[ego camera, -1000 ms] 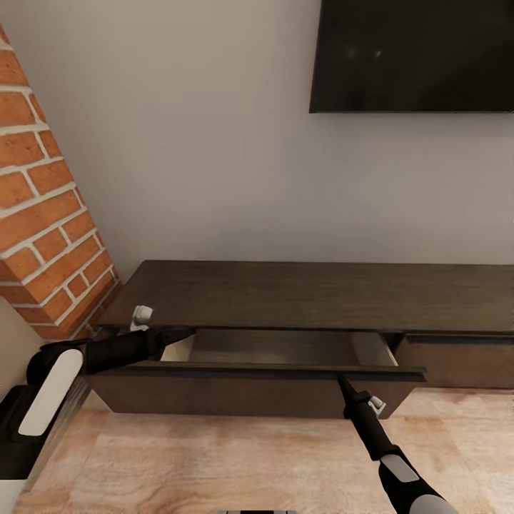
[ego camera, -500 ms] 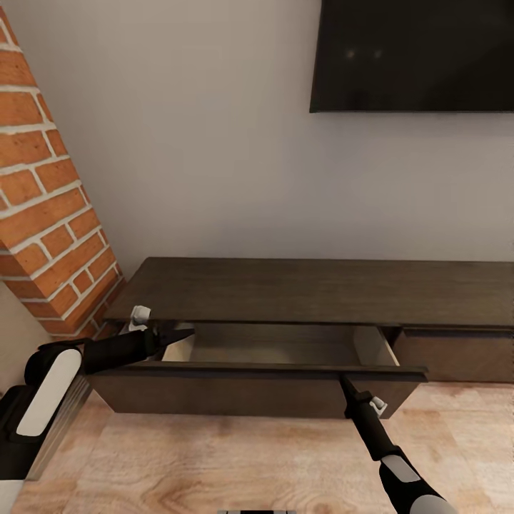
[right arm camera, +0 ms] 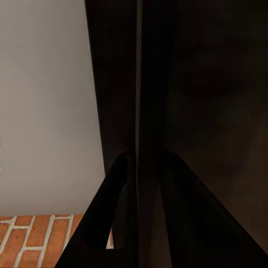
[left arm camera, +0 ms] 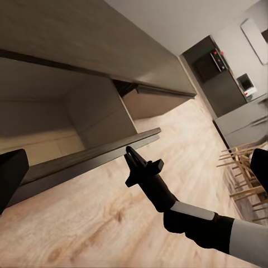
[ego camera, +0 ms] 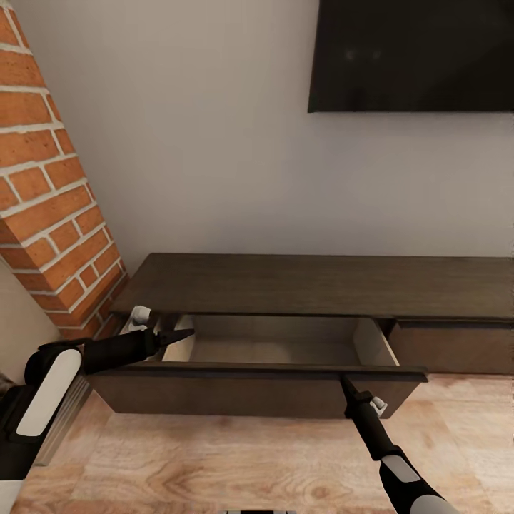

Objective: Place each of the two pumpkins and all three candles from the living room inside a cabinet in the living room (use any cabinet), then make sure every cabinet is closed, and position the cauldron so it is next to a table in the living room.

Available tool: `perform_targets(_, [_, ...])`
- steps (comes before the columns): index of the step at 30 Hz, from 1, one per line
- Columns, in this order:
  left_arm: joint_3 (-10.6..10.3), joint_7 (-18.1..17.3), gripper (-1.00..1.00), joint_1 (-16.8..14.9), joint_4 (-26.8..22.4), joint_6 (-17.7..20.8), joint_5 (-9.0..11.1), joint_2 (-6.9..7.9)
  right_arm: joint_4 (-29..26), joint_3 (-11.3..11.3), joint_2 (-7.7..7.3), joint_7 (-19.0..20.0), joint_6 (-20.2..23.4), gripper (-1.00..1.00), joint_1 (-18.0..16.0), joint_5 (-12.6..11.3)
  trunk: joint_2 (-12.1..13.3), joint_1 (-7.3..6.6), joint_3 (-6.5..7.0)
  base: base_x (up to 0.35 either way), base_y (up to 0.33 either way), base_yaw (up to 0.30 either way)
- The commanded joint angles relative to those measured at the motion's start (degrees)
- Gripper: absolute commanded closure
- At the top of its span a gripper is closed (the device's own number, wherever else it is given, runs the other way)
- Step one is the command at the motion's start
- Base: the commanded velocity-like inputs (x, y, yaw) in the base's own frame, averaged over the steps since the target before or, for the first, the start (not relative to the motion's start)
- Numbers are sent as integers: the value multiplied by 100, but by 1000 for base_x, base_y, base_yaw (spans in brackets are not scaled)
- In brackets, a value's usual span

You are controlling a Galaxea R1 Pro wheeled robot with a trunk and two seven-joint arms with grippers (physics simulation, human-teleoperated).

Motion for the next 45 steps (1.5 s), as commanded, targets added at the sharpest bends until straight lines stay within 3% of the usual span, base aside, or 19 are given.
perform_targets(1, [-3,-23,-100,-5,2,15,-10,2,13,140,1,18,59,100,0,-1,-2,-3,-5,-108,7,0])
perform_targets(45, [5,-23,-100,-6,4,15,-10,2,14,150,1,13,59,100,-2,8,-2,-3,-5,-66,0,0])
